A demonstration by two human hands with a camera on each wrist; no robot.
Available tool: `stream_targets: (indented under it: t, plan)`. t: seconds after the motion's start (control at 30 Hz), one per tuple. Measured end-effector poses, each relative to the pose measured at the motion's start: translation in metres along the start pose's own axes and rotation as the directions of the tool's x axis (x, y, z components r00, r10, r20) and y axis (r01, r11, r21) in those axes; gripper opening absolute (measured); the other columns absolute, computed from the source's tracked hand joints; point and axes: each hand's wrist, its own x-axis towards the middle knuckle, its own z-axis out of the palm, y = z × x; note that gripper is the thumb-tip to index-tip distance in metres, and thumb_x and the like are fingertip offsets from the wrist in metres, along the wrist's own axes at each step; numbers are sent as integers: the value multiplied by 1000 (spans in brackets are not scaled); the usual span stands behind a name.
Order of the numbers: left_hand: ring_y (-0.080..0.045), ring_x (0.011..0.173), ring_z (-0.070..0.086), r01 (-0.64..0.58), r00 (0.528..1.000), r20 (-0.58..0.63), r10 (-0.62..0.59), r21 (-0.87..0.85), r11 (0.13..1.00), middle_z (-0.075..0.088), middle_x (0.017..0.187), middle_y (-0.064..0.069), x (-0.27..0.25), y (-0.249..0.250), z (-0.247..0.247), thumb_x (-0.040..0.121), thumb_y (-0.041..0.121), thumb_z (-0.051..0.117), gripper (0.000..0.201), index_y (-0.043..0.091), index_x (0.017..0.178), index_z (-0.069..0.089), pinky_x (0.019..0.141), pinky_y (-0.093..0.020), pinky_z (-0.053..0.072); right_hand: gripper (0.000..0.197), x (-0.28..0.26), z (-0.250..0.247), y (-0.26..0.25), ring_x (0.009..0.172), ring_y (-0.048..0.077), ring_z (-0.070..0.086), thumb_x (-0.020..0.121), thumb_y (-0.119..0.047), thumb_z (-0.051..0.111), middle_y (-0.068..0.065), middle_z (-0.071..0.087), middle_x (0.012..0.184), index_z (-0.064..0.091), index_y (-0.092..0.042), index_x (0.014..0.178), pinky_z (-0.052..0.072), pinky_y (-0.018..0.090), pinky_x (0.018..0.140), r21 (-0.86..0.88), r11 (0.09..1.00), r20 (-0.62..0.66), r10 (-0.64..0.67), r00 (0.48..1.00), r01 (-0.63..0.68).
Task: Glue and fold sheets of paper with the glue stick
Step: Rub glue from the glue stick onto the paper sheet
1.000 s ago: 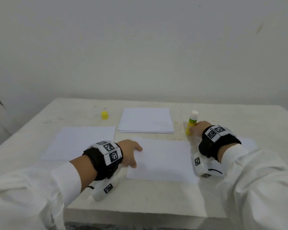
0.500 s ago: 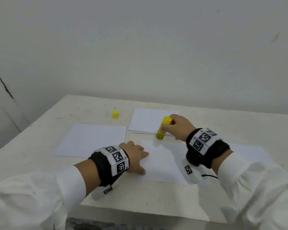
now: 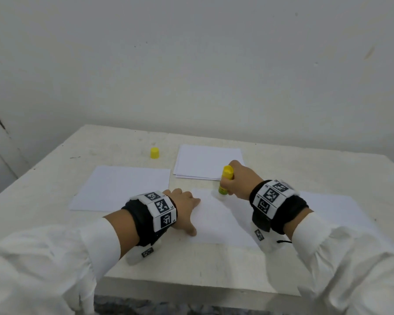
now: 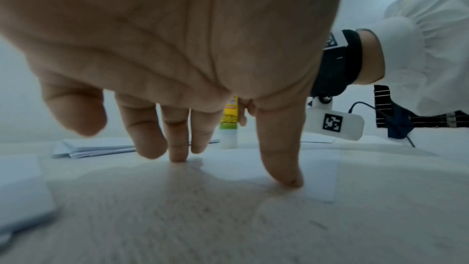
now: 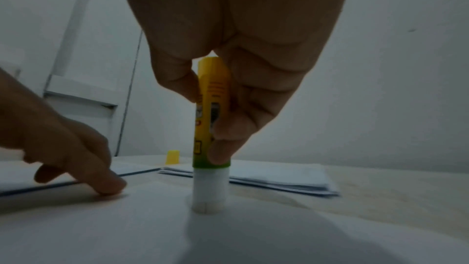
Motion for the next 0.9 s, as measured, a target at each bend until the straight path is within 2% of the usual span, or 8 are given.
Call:
stream_targets:
  t: [0.17, 0.33, 0.4, 0.47, 0.53, 0.63, 0.73, 0.9]
  plan:
    - [-24, 136, 23, -10, 1000, -11, 11, 13, 1000, 23, 151, 1, 6, -5, -2, 75, 68, 61, 93, 28, 149, 22, 109, -42, 24, 24, -16, -30, 47, 71, 24, 59, 87, -19, 54, 13, 64, 84, 44, -8, 105, 51, 35, 67, 29, 993, -104, 118, 988, -116]
    - [-23, 143, 12, 21, 999, 35, -17, -104, 994, 14, 156, 8, 10, -17, -1, 56, 80, 65, 107, 39, 144, 22, 113, -48, 17, 27, -19, -40, 62, 85, 31, 63, 84, -17, 58, 15, 64, 94, 46, -8, 107, 51, 36, 68, 44, 987, -189, 160, 969, -155]
    - [-24, 145, 8, 33, 998, 55, -26, -124, 992, 10, 158, 9, 10, -18, -1, 49, 83, 65, 116, 41, 145, 15, 114, -51, 14, 26, -21, -39, 52, 72, 25, 60, 84, -15, 58, 11, 63, 84, 54, -6, 107, 49, 31, 61, 147, 984, -214, 127, 969, -96]
    - [-29, 144, 10, 70, 996, 66, -63, -116, 991, 9, 159, 4, 10, -19, -3, 35, 89, 63, 134, 45, 145, 2, 113, -54, 17, 18, -26, -35, 32, 60, 18, 54, 87, -17, 57, 6, 59, 73, 62, -2, 95, 46, 28, 57, 204, 979, -185, 59, 981, -20]
    - [-34, 142, 15, 103, 993, 69, -96, -114, 988, 10, 157, -2, 10, -19, -5, 24, 90, 63, 145, 48, 143, -9, 112, -55, 20, 24, -27, -25, 7, 55, 14, 49, 90, -27, 56, 2, 55, 67, 61, -5, 81, 42, 25, 57, 152, 987, -87, -33, 996, 46]
    - [-34, 140, 20, 131, 990, 66, -125, -109, 985, 16, 155, -4, 12, -21, -5, 17, 91, 62, 151, 49, 139, -15, 110, -55, 24, 36, -19, 1, -25, 63, 16, 49, 91, -37, 55, 6, 57, 73, 61, -3, 82, 42, 29, 63, -18, 983, 43, -181, 983, 182]
    - [-35, 134, 29, 126, 992, 38, -123, -99, 987, 28, 149, -4, 11, -20, -7, 19, 88, 65, 138, 50, 132, -4, 108, -54, 28, 35, -5, 23, -36, 66, 16, 48, 89, -38, 55, 2, 53, 69, 50, -10, 68, 39, 28, 59, -128, 968, 77, -206, 976, 215]
    - [-34, 132, 29, 126, 991, 65, -120, -94, 988, 28, 146, -5, -1, -14, -14, 43, 74, 78, 120, 47, 140, 13, 110, -51, 27, 38, -7, 30, -33, 61, 13, 44, 88, -37, 57, -3, 45, 62, 42, -15, 61, 33, 24, 54, -126, 969, 117, -198, 973, 212]
